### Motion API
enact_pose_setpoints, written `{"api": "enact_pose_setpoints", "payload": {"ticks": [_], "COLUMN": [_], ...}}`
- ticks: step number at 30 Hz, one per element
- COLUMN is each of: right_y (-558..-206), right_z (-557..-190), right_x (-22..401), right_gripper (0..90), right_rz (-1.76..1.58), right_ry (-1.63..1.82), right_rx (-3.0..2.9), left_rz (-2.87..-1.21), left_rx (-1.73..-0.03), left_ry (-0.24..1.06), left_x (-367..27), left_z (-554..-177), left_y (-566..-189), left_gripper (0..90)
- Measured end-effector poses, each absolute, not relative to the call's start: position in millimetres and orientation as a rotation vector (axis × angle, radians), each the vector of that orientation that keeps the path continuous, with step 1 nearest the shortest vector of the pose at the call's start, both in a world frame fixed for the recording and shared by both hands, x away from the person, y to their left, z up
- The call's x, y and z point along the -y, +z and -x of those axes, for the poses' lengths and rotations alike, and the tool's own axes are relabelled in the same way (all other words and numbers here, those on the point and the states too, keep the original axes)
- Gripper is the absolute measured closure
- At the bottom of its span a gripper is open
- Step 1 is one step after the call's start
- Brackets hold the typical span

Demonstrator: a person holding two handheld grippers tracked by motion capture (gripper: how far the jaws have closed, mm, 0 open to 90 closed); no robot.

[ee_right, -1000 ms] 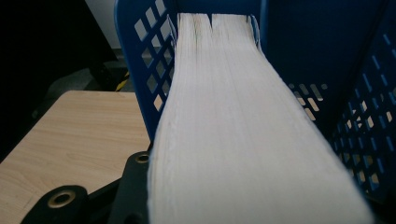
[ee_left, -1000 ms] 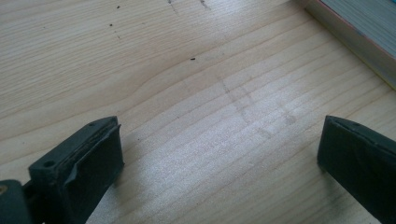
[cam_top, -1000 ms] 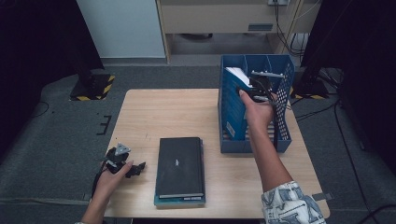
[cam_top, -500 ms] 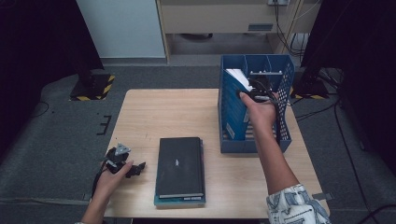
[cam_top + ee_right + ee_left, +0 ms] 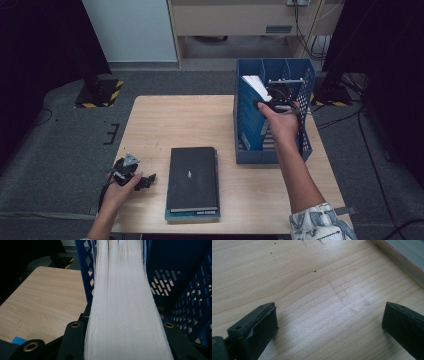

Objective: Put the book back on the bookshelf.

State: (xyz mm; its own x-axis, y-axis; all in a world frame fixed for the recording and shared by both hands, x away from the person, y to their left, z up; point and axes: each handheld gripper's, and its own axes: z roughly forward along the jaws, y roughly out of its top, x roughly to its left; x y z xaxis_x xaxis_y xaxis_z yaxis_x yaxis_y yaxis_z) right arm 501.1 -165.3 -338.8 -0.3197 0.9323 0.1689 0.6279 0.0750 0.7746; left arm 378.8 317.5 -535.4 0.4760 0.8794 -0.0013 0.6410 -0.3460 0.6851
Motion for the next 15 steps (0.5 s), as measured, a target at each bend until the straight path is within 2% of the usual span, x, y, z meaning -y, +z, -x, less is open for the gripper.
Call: {"api": "enact_pose_setpoints", "payload": {"ticks": [15], "right_y": [-347], "right_z": [-483], "right_x": [172], "right_gripper": [57.1], "right_rz": [-1.553], "right_ry": [1.151], "right_rx": [-1.985], "left_rz": [-2.109], "left_rx": [-1.251], "left_ry": [0.495], "left_x": [-318], "left_z": [-379], "left_y": [-535], "left_gripper": [0.0]}}
